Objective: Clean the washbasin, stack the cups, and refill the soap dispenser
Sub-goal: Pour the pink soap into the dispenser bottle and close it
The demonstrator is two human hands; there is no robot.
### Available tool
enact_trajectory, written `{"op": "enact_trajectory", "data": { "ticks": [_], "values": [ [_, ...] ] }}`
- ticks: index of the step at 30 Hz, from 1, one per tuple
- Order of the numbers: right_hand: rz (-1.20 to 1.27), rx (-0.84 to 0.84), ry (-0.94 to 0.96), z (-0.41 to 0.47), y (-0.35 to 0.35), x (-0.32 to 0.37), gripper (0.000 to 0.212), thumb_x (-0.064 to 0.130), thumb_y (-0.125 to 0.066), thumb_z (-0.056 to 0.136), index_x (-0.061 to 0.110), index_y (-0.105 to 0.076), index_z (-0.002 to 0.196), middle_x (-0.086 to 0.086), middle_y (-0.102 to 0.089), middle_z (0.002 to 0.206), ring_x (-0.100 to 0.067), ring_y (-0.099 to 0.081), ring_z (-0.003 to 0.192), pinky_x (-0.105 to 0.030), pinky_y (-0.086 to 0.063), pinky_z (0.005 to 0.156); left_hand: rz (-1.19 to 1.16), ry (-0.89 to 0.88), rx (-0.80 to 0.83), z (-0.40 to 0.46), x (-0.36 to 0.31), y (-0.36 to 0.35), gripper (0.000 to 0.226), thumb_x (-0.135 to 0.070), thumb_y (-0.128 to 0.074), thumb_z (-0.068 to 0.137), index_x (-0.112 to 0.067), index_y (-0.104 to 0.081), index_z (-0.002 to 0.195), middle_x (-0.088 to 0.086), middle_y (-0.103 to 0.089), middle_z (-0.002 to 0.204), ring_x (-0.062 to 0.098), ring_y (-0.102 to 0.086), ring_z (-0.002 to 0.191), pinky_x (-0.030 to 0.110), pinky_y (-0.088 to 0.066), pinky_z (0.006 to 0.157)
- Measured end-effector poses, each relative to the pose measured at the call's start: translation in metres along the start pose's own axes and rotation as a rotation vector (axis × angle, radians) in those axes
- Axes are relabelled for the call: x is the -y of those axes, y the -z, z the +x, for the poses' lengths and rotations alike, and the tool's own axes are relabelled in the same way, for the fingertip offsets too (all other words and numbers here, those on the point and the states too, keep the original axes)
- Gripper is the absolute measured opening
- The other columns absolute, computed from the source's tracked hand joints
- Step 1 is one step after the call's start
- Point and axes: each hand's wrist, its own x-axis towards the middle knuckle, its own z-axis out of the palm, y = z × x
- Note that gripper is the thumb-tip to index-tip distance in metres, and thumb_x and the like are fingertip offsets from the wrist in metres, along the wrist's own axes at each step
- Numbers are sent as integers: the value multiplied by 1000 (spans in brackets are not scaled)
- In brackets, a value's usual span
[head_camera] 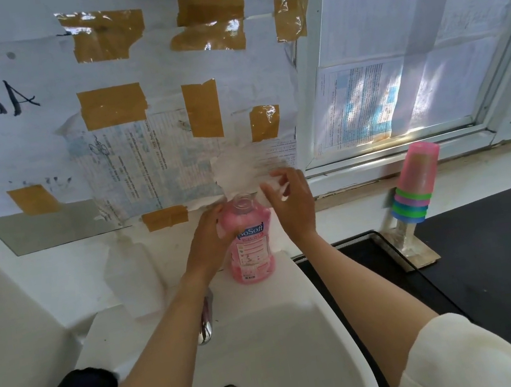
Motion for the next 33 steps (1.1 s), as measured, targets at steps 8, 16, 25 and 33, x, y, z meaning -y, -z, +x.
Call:
{"op": "enact_trajectory", "data": {
  "ticks": [8, 16, 25, 33],
  "values": [
    [-219, 190, -419, -49, 4, -53, 32, 17, -61, 84, 15, -51, 114, -7, -59, 108, -22, -53, 102, -38, -49, 84, 194, 182, 0, -7, 55, 8, 55, -29, -63, 85, -15, -43, 134, 6, -49, 134, 23, -47, 121, 35, -38, 99],
    [-243, 498, -609, -82, -7, -80, 44, 5, -63, 84, 16, -43, 122, -10, -58, 122, -22, -57, 107, -32, -49, 82, 230, 200, 5, -18, 75, 14, 45, -28, -64, 84, -15, -52, 125, 6, -55, 127, 20, -49, 117, 29, -36, 96],
    [-210, -21, -55, -61, -13, -34, 10, 9, -56, 87, 8, -56, 97, -8, -58, 91, -17, -54, 78, -41, -53, 70, 299, 19, -186, -31, 68, 37, 18, -25, -56, 90, -19, -65, 105, -2, -65, 110, 15, -58, 101, 30, -43, 84],
    [-112, 95, 469, -48, -67, 55, 10, 11, -46, 81, 14, -49, 90, -14, -55, 85, -23, -51, 77, -31, -43, 66, 498, -208, -565, -50, 58, 77, 20, -24, -49, 84, -16, -66, 85, -1, -69, 84, 17, -60, 73, 25, -41, 59]
  ]
}}
